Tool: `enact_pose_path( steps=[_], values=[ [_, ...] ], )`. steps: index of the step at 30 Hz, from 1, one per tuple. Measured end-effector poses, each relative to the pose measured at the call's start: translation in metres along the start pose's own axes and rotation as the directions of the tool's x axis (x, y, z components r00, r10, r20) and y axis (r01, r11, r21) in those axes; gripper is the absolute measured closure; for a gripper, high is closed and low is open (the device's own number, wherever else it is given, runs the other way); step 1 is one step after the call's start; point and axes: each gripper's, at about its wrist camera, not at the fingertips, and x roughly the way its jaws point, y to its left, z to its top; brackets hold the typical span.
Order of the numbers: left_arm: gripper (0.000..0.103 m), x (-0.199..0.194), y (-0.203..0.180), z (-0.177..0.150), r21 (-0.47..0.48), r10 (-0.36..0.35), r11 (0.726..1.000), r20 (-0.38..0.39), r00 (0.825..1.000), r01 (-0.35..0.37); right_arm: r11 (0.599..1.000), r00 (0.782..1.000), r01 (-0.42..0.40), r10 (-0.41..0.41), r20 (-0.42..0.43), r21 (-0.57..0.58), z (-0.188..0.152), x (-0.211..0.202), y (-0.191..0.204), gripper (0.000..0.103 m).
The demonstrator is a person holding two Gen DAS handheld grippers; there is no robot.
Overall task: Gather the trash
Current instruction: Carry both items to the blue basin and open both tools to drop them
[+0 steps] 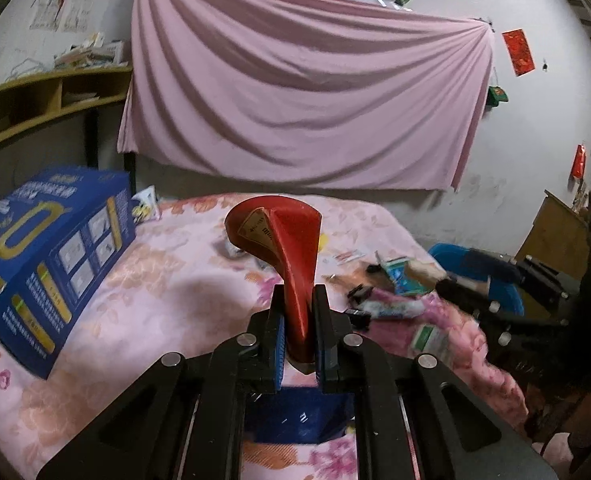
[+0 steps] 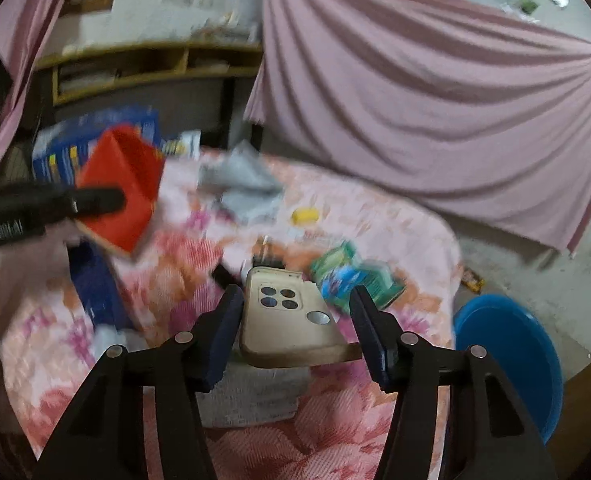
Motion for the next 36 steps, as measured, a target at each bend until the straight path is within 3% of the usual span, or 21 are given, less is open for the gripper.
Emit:
enact_pose_path(
  steps=[5,9,12,17,22,28,31,36],
  values=[
    [0.094,0.001,-0.016,0.016,0.027,-0.023,0.999,0.047,0.999,0.022,0.993,0.988,0.000,-0.018,0.151,0.118,0.017,-0.020,-0.012,0.049],
    [0.094,0.008,-0.036,0.036,0.070,-0.049,0.997,0.101,0.994,0.042,0.980,0.960,0.024,-0.077,0.269,0.197,0.027,-0.036,-0.027,0.049],
    [0.094,0.011,-0.057,0.055,0.107,-0.088,0.992,0.151,0.985,0.072,0.960,0.906,0.062,-0.168,0.388,0.272,0.034,-0.059,-0.046,0.049],
    [0.094,0.024,-0.099,0.080,0.175,-0.154,0.977,0.203,0.967,0.119,0.931,0.831,0.123,-0.286,0.478,0.343,0.037,-0.086,-0.076,0.049],
    [0.094,0.061,-0.146,0.091,0.229,-0.227,0.955,0.153,0.962,0.189,0.884,0.786,0.175,-0.390,0.479,0.433,0.021,-0.099,-0.111,0.049],
    [0.094,0.117,-0.202,0.089,0.252,-0.275,0.931,0.005,0.961,0.265,0.806,0.785,0.217,-0.480,0.392,0.551,-0.013,-0.099,-0.165,0.049],
    [0.094,0.137,-0.220,0.086,0.253,-0.289,0.921,-0.061,0.955,0.295,0.769,0.799,0.236,-0.501,0.332,0.593,-0.029,-0.095,-0.185,0.049],
    [0.093,0.164,-0.237,0.078,0.245,-0.291,0.914,-0.162,0.943,0.324,0.697,0.845,0.280,-0.506,0.175,0.660,-0.061,-0.079,-0.215,0.049]
  ],
)
